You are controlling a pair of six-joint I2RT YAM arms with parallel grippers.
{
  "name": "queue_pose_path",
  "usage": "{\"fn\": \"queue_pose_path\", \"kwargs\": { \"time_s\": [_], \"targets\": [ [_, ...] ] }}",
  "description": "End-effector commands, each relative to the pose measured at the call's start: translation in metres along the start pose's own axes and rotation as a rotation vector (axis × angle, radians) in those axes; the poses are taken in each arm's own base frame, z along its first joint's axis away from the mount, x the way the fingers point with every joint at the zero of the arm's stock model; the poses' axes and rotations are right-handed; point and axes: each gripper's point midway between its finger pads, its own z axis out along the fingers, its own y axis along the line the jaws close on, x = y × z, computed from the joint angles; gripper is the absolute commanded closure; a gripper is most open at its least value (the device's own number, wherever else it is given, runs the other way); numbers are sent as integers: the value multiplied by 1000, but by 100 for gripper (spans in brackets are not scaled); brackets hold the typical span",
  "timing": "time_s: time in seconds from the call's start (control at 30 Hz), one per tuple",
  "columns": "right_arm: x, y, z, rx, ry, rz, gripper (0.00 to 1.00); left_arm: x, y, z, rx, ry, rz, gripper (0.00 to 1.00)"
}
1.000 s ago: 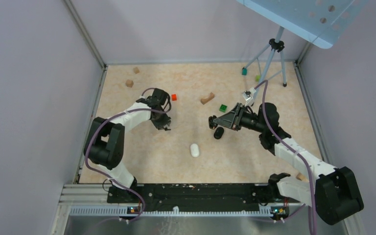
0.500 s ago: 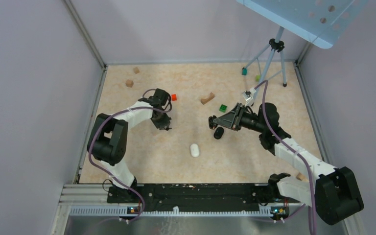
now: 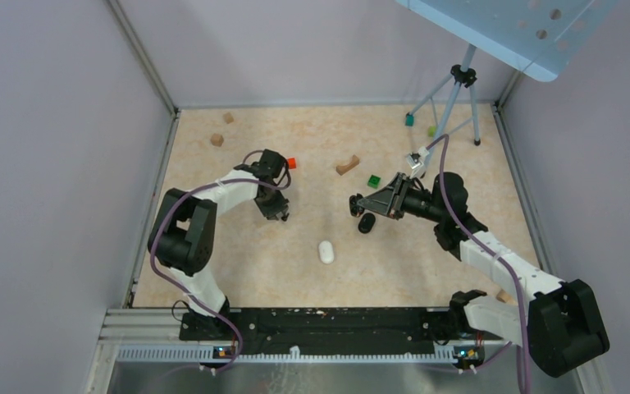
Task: Insert the wireless bluetooth earbuds into the charging case
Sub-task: Adjust the right earbud at the center of the board.
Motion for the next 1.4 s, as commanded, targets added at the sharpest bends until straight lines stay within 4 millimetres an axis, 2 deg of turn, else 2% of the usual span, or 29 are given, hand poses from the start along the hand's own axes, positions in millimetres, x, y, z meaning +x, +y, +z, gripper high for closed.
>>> {"fn": "queue_pose_path", "kwargs": {
  "time_s": [0.0, 0.27, 0.4, 0.47, 0.53, 0.7, 0.9, 1.07, 1.2, 1.37],
  "targets": [
    [-7, 9, 0, -33, -19, -35, 100, -14, -10, -26, 57, -71, 56, 67],
    [-7, 7, 0, -31, -24, -30, 100, -24, -11, -56, 174, -198, 278, 64],
    [-7, 7, 0, -32, -25, -27, 100, -4, -17, -57, 300, -170, 325, 54],
    [-7, 7, -1, -32, -30, -26, 100, 11, -14, -52, 345, -131, 303, 53],
    [-7, 8, -1, -33, -30, -24, 100, 16, -10, -50, 351, -131, 279, 53],
    [-6, 9, -3, -32, -29, -26, 100, 17, -18, -50, 412, -154, 416, 50],
    [-5, 8, -4, -31, -35, -23, 100, 8, -19, -36, 344, -138, 602, 43],
    [-4, 8, -5, -30, -39, -19, 100, 8, -25, -24, 342, -107, 646, 42],
    [-5, 9, -5, -38, -38, -19, 100, 10, -28, -18, 342, -85, 650, 46],
    [-4, 8, -5, -33, -39, -14, 100, 23, -28, -16, 349, -57, 654, 46]
  ]
}}
